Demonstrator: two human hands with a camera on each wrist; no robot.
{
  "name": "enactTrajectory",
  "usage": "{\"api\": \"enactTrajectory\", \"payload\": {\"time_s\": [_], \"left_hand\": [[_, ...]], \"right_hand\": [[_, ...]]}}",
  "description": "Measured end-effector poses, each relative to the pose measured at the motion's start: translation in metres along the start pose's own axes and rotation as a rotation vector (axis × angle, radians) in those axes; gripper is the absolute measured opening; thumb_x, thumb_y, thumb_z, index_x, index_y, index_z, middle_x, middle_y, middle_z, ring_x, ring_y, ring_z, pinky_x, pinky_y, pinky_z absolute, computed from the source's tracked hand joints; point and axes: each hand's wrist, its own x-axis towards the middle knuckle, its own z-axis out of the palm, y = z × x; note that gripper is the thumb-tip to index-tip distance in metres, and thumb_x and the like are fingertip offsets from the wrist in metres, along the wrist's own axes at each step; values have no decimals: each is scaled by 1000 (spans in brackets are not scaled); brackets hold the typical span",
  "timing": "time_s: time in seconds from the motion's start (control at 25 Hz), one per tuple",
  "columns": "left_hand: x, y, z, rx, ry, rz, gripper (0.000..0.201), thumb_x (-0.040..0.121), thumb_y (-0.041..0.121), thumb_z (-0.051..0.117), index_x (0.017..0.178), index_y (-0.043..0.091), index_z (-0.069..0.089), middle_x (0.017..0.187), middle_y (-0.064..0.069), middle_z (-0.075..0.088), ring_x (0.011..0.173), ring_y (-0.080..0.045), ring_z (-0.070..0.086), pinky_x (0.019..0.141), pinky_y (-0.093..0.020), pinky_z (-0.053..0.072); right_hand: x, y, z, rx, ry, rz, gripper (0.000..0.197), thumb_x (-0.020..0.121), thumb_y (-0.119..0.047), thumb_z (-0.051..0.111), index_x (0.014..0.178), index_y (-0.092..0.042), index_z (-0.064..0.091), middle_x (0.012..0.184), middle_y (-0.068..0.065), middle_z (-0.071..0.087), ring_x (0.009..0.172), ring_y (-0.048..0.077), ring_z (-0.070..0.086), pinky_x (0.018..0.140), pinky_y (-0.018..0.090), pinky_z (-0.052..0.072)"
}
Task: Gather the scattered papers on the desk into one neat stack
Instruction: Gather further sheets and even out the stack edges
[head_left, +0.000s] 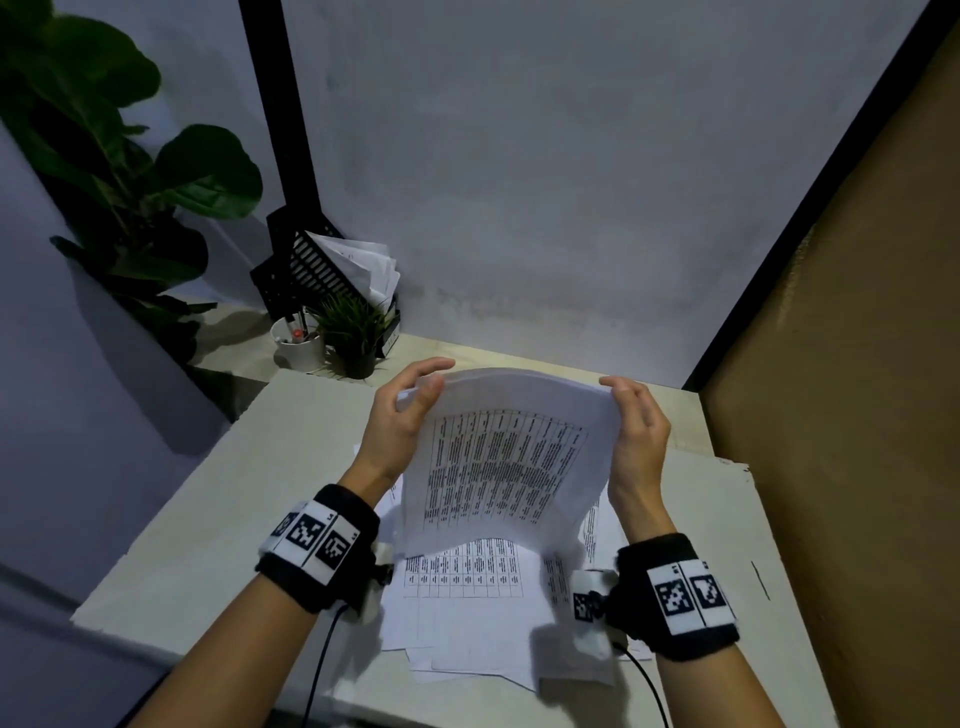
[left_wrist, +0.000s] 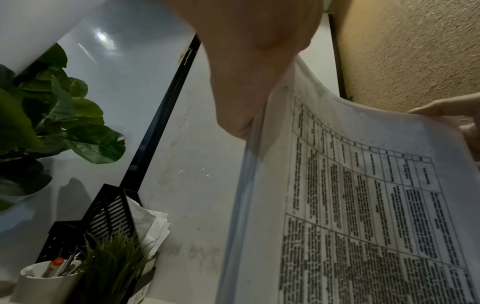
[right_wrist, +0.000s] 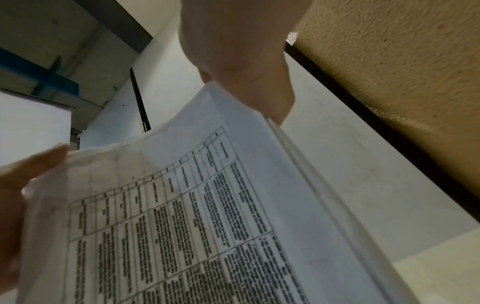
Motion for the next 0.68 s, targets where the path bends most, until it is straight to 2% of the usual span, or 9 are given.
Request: {"api": "enactTrajectory", "payload": {"time_s": [0.08,0.16,0.24,0.28,0.36,0.44,0.56,0.64,0.68], "left_hand": [[1,1,2,-8,12,-6,78,50,86,49,99,26,60,92,2,60,70,5,61,54,-12,49],[1,3,5,-5,36,-4,75,51,86,47,97,28,60,89,3,60,69,5,61,54,-13,48],[2,4,7,26,89,-6,61,58,78,50,94,30,61,90,6,61,75,0,59,59,-14,48],[4,4,9,34,126,-13,49,64,68,51,92,30,62,91,7,61,79,-5,58,61,-14,47],[5,3,9,42,179,-35,30,72,49,49,90,30,64,92,6,61,84,-14,55,62,-16,45],[5,2,8,41,168,-29,29,72,48,47,90,32,63,92,1,61,86,-17,54,68,-24,44],[2,3,9,53,147,-32,25,73,43,46,91,34,62,96,7,62,87,-12,54,70,-26,42],[2,6,8,37,130,-34,28,69,41,46,92,34,62,97,13,62,84,-4,57,67,-21,45],[1,5,6,2,104,-25,33,67,44,47,94,33,62,96,9,64,80,0,59,65,-16,47]], "right_hand": [[-1,-1,-3,4,-79,1,20,80,-32,50,82,-16,62,81,-3,59,63,-4,56,56,12,45],[-3,1,-4,0,-181,15,13,79,-27,59,85,-16,62,83,-5,61,65,-6,59,56,12,48],[-6,4,-4,-49,-251,34,9,79,-16,68,87,-17,63,75,-11,66,66,-3,63,59,15,51],[-7,5,-4,-60,-265,41,10,79,-18,69,87,-17,64,71,-12,68,66,-2,64,60,17,52],[-6,7,-3,-48,-252,44,29,76,-40,66,85,-12,65,68,-12,66,64,1,61,58,16,49],[-5,6,1,-59,-193,32,42,79,-49,55,78,-7,60,65,-7,56,57,1,52,52,14,43],[-2,3,8,-74,-121,5,25,86,-27,49,74,-8,62,67,-1,55,54,-2,50,49,14,40],[1,1,11,-98,-122,-9,22,85,-18,48,74,-11,65,72,0,60,57,-3,52,52,17,42],[2,-1,12,-108,-120,-15,22,84,-18,47,73,-13,65,74,0,61,59,-3,53,53,18,42]]}}
